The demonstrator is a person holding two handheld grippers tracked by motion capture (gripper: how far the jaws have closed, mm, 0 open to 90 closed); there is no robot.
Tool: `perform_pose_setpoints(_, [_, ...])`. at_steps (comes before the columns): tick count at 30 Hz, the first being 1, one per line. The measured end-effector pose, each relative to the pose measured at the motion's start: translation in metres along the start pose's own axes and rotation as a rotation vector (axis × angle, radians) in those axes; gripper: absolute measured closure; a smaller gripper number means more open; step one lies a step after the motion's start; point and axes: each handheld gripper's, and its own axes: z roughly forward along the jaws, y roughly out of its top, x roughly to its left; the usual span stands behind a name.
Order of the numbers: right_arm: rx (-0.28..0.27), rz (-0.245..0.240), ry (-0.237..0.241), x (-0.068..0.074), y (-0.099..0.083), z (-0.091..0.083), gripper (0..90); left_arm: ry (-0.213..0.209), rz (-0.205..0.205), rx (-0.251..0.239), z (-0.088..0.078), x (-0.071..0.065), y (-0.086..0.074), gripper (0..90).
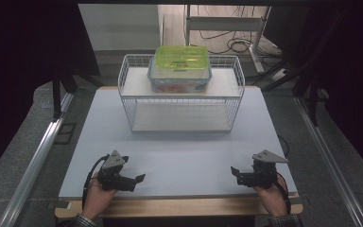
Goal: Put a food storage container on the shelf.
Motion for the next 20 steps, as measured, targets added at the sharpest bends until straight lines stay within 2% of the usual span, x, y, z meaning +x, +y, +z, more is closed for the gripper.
perform_pose_setpoints(14, [0.069,0.021,0.006,-0.004,-0.010,0.012,0.0,-0.005,0.003,0.012,0.003,-0.001,-0.001,3.9])
perform_pose_setpoints(20, [0.098,0.001,-0.002,-0.002,-0.012,0.015,0.0,-0.005,0.005,0.014,0.003,-0.001,0.000,3.8])
